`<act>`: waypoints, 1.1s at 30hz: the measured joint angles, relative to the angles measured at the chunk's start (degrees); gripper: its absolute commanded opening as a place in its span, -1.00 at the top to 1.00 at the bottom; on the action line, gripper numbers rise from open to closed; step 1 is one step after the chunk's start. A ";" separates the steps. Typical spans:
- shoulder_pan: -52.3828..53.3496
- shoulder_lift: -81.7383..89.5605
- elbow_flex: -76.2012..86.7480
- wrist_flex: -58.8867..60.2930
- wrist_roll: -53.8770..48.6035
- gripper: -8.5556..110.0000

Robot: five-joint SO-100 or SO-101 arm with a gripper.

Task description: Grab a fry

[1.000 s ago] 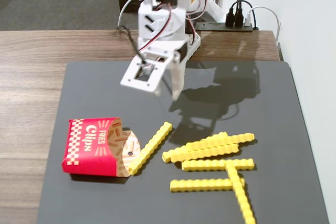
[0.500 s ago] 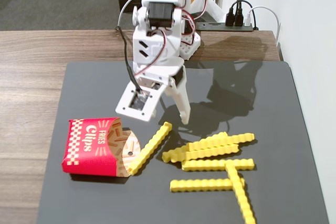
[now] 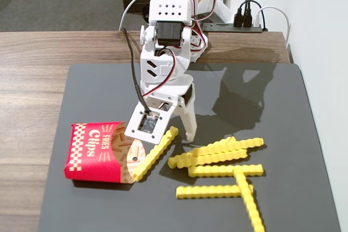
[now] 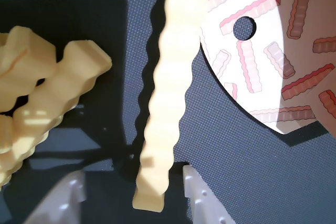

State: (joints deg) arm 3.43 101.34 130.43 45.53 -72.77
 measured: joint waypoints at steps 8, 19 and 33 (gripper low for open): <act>-0.18 -0.97 -0.53 -0.35 0.00 0.85; 0.53 2.02 -0.44 3.43 -3.60 0.85; 6.33 23.82 -1.23 24.52 -22.59 0.85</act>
State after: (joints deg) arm 9.76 125.16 129.20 70.05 -95.36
